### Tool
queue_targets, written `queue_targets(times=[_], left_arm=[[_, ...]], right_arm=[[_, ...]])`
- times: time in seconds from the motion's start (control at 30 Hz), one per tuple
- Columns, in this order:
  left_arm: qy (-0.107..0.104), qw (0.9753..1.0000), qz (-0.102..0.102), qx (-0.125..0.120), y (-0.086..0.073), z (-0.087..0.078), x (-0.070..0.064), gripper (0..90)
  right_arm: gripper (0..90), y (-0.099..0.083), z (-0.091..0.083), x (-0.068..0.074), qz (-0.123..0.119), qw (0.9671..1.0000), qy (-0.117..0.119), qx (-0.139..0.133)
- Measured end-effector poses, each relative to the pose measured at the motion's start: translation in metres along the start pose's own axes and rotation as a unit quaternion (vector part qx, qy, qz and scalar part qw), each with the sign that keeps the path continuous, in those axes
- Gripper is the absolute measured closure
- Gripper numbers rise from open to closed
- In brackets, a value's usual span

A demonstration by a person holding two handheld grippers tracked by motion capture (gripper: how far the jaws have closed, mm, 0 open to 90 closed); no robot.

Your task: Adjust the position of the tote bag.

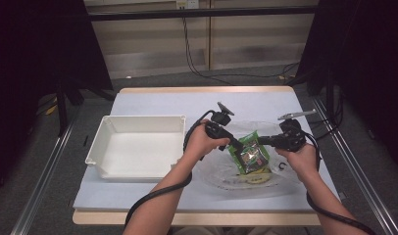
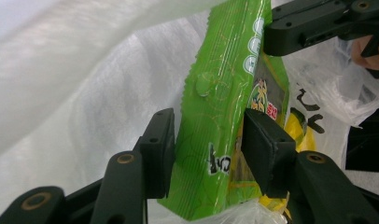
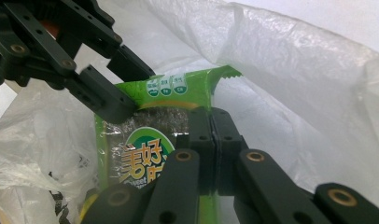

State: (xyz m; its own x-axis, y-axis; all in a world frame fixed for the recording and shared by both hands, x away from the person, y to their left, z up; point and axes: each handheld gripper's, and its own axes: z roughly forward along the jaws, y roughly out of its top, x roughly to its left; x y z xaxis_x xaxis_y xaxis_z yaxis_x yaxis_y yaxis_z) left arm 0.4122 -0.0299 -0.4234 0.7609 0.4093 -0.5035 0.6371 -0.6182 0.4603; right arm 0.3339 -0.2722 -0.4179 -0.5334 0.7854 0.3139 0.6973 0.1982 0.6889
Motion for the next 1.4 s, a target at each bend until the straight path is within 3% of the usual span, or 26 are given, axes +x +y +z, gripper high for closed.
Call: queue_targets(times=[0.3, 0.43, 0.47, 0.57, 0.6, 0.63, 0.67, 0.7, 0.73, 0.87, 0.93, 1.1, 1.17, 1.2, 1.23, 1.4], left_arm=[[-0.016, 0.9996, 0.005, 0.023, 0.0, 0.0, -0.001, 58.3], [-0.031, 0.9989, -0.006, 0.034, -0.001, 0.0, -0.002, 62.1], [-0.031, 0.9988, 0.005, 0.038, -0.001, 0.001, -0.001, 64.9], [-0.037, 0.9982, -0.008, 0.046, -0.002, -0.001, -0.003, 71.9], [-0.038, 0.9985, -0.014, 0.037, -0.001, -0.001, -0.004, 73.3], [-0.039, 0.9982, -0.011, 0.044, -0.001, -0.004, -0.004, 74.7], [-0.04, 0.9981, -0.024, 0.039, -0.001, -0.005, -0.006, 75.2], [-0.035, 0.9982, -0.011, 0.049, 0.0, -0.007, -0.005, 75.5], [-0.034, 0.9982, -0.014, 0.048, 0.0, -0.007, -0.007, 75.7], [-0.027, 0.9988, -0.026, 0.032, 0.002, -0.012, -0.012, 76.1], [-0.024, 0.9987, -0.02, 0.04, 0.002, -0.015, -0.012, 76.1], [-0.012, 0.999, -0.024, 0.035, 0.004, -0.019, -0.015, 76.1], [-0.007, 0.999, -0.015, 0.041, 0.005, -0.021, -0.014, 76.1], [-0.006, 0.999, -0.027, 0.034, 0.006, -0.021, -0.016, 76.1], [-0.004, 0.9989, -0.012, 0.044, 0.007, -0.024, -0.015, 76.1], [0.01, 0.9989, -0.006, 0.046, 0.012, -0.031, -0.02, 76.0]], right_arm=[[89.3, 0.005, 0.003, 0.006, -0.009, 0.9999, 0.005, -0.001], [89.3, 0.006, 0.004, 0.007, -0.011, 0.9999, 0.002, -0.002], [89.4, 0.006, 0.004, 0.008, -0.012, 0.9999, 0.005, -0.003], [89.2, 0.006, 0.005, 0.009, -0.013, 0.9999, 0.004, -0.002], [89.0, 0.006, 0.005, 0.009, -0.012, 0.9999, 0.004, -0.002], [88.3, 0.006, 0.005, 0.009, -0.012, 0.9999, 0.003, -0.005], [87.2, 0.005, 0.005, 0.009, -0.011, 0.9999, 0.004, -0.009], [86.7, 0.005, 0.004, 0.009, -0.01, 0.9999, 0.004, -0.012], [85.7, 0.005, 0.003, 0.009, -0.01, 0.9999, 0.005, -0.012], [77.5, 0.005, 0.0, 0.011, -0.02, 0.9997, -0.005, -0.01], [68.3, 0.004, -0.002, 0.012, -0.024, 0.9995, -0.016, -0.008], [56.5, 0.001, -0.008, 0.011, -0.025, 0.9991, -0.033, -0.004], [51.2, 0.0, -0.01, 0.012, -0.033, 0.9986, -0.04, 0.003], [49.1, -0.002, -0.011, 0.014, -0.034, 0.9983, -0.048, 0.005], [46.0, -0.003, -0.011, 0.014, -0.036, 0.998, -0.052, 0.007], [37.3, -0.009, -0.016, 0.018, -0.047, 0.9966, -0.067, 0.004]])
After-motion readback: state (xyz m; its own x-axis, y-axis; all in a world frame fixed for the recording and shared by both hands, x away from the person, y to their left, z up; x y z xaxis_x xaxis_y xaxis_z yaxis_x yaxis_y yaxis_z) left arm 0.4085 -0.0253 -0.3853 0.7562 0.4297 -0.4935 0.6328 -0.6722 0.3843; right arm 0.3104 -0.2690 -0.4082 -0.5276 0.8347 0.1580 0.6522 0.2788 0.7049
